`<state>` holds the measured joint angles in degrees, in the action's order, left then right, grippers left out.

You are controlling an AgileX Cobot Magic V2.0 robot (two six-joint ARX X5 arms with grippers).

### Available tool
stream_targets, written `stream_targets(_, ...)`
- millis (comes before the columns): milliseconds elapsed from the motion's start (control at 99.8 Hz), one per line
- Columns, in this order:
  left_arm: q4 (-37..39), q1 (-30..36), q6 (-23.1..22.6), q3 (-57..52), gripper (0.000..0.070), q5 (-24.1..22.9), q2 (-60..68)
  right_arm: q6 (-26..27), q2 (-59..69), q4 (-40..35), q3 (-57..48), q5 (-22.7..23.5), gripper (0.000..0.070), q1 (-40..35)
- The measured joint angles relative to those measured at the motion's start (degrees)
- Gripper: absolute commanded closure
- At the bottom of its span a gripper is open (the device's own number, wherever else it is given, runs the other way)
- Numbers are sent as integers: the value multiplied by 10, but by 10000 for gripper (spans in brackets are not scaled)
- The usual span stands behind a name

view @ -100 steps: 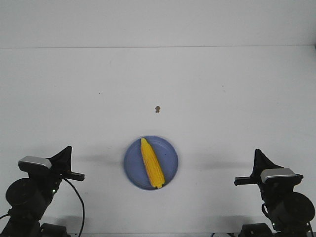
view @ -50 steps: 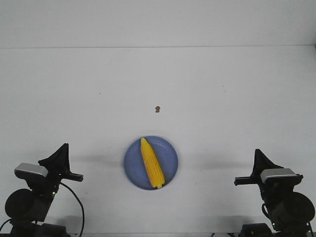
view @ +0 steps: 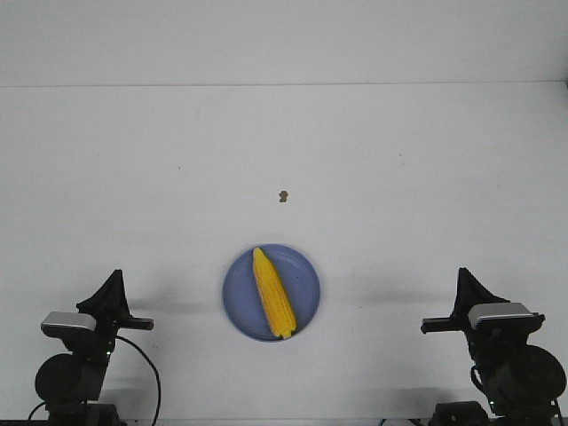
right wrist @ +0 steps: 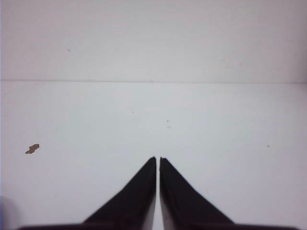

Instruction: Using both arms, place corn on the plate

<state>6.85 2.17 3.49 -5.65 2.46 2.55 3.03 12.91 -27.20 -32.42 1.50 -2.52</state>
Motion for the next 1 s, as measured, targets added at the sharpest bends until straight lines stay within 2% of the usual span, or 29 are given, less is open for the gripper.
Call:
stream_targets(521, 58, -7, 0, 37, 689, 0, -23, 0, 0, 0, 0, 0, 684, 0)
stream_targets(1002, 58, -7, 5, 37, 689, 0, -23, 0, 0, 0, 0, 0, 684, 0)
